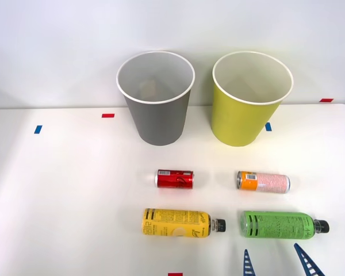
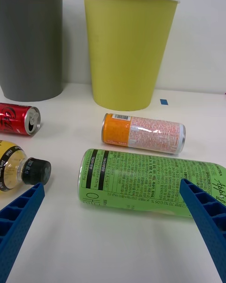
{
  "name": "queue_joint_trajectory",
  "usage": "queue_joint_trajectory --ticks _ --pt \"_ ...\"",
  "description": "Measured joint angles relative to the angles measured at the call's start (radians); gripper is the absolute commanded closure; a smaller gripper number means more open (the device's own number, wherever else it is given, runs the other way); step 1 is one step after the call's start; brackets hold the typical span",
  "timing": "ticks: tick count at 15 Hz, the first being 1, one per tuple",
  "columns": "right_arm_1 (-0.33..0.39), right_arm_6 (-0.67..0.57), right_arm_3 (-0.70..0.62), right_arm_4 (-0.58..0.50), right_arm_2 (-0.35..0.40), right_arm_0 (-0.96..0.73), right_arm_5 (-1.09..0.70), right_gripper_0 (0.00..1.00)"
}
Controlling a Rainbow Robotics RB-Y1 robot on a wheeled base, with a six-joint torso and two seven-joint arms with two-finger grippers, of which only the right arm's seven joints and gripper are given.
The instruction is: Put cans in the gray bin, plastic bottles in the light green bin
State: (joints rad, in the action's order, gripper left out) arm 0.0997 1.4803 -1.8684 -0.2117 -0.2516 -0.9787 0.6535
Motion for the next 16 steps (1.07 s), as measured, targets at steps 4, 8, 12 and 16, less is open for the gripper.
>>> queue_joint_trajectory --ticks 4,8,12,16 --pt "0.0 0.0 0.0 0.0 0.0 0.0 0.0 0.0" --pt "0.0 0.0 0.0 0.0 0.0 0.0 0.0 0.0" --pt "0.0 0.0 0.0 0.0 0.0 0.0 0.0 0.0" --pt "0.0 0.0 0.0 0.0 0.0 0.0 0.0 0.0"
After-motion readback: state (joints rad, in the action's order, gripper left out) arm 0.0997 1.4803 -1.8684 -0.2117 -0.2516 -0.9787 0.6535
